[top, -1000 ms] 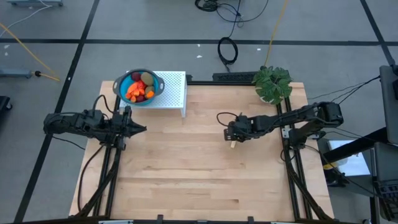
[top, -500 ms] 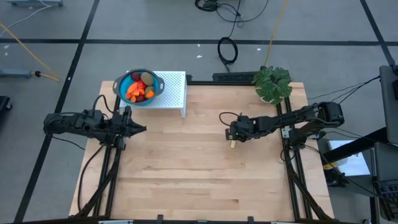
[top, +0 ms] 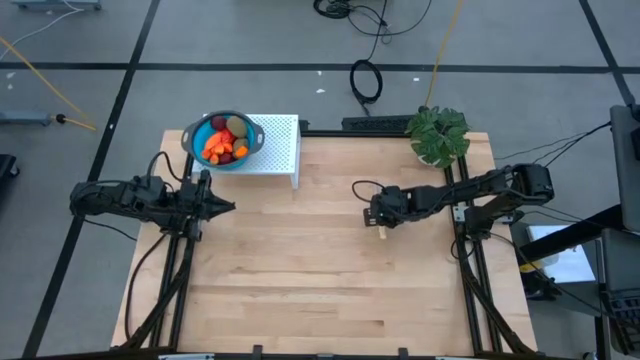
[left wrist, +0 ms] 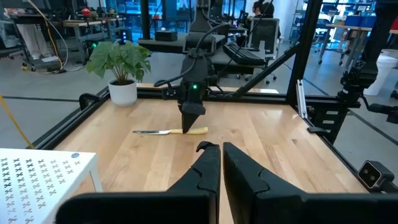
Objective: Pick & Place Fruit
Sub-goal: Put the yellow knife on the shelf
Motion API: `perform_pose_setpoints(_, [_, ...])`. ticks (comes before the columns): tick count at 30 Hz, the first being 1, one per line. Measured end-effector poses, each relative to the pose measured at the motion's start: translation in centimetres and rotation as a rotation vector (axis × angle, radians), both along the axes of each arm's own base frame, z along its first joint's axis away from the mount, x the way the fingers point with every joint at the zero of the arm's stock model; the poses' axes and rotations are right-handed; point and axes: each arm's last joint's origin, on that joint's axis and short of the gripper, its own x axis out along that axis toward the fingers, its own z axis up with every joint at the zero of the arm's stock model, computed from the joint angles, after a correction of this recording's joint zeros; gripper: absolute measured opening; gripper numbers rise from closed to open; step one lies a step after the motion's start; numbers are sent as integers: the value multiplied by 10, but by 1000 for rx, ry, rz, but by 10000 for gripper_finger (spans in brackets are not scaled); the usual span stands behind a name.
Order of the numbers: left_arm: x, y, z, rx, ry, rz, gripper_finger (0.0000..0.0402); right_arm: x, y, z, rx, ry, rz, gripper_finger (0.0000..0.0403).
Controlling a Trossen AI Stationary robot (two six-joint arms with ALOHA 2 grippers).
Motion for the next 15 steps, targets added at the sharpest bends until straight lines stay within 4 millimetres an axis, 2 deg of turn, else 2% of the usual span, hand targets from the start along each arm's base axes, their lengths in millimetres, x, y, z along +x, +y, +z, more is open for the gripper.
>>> perform_pose_setpoints(3, [0,0,0,-2,0,0,21,-3,0,0,12,24,6,48])
perform_pose_setpoints(10, [0,0,0,-2,1,0,21,-3,0,-1,13,30,-1,80])
perform_pose_setpoints(15, [0,0,0,2,2,0,21,-2,0,0,-4,15,5,84])
